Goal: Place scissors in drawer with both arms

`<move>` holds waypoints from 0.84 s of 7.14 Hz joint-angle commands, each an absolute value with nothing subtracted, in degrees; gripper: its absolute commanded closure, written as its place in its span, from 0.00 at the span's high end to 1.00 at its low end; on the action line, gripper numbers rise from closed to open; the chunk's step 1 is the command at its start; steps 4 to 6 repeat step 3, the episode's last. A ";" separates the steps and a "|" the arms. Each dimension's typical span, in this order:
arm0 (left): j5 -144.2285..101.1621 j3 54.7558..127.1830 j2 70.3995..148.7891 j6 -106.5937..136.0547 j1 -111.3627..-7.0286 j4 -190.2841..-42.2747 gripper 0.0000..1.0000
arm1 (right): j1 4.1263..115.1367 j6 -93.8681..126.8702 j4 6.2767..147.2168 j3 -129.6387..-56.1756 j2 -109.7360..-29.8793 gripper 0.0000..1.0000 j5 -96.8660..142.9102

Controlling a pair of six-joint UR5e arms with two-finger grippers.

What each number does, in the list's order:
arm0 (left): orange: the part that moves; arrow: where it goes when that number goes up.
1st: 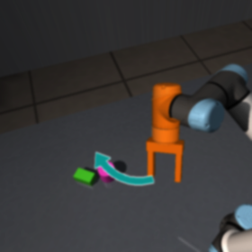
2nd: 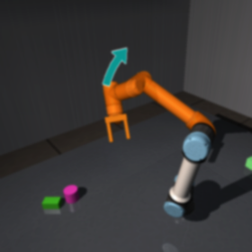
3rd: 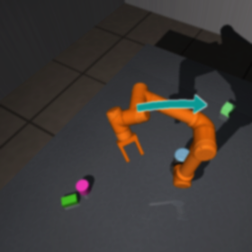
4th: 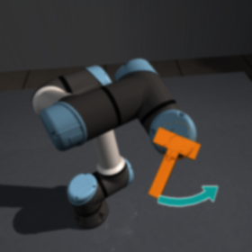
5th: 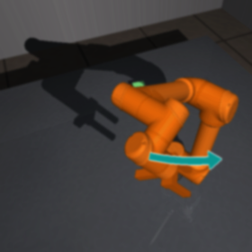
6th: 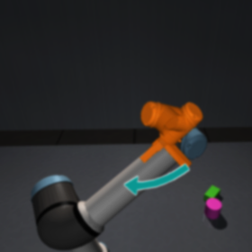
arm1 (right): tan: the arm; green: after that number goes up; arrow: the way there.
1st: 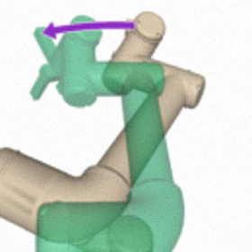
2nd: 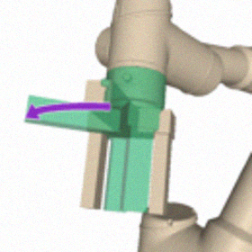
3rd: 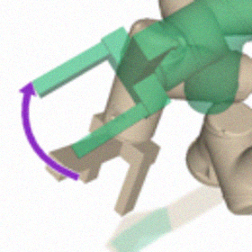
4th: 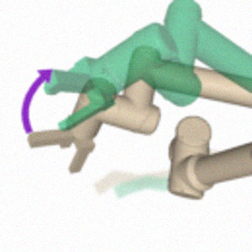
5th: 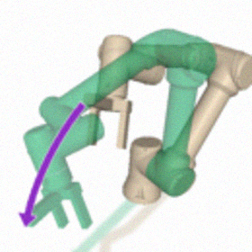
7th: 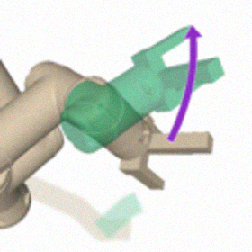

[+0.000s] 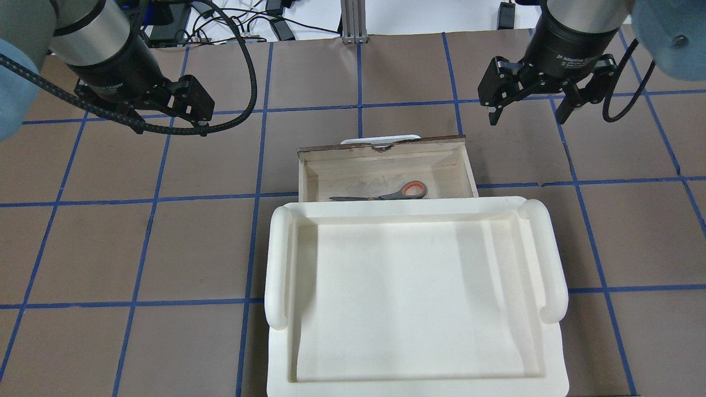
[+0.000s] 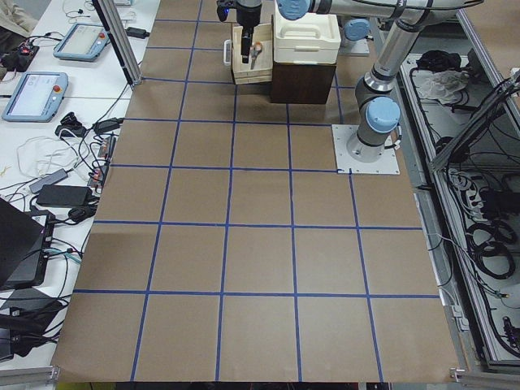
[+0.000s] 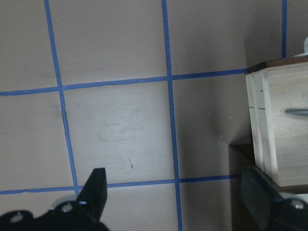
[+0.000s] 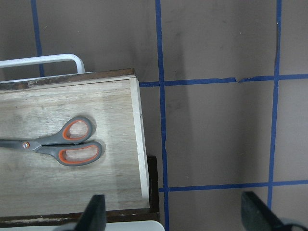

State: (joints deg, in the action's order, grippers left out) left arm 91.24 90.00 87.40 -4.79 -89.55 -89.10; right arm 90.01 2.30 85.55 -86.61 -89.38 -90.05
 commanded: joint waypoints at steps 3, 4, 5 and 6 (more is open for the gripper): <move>91.23 90.35 87.45 -4.66 -89.65 -89.30 1.00 | 90.00 2.37 85.52 -86.57 -89.38 1.00 -90.18; 91.23 90.35 87.45 -4.66 -89.65 -89.30 1.00 | 90.00 2.37 85.52 -86.57 -89.38 1.00 -90.18; 91.23 90.35 87.45 -4.66 -89.65 -89.30 1.00 | 90.00 2.37 85.52 -86.57 -89.38 1.00 -90.18; 91.23 90.35 87.45 -4.66 -89.65 -89.30 1.00 | 90.00 2.37 85.52 -86.57 -89.38 1.00 -90.18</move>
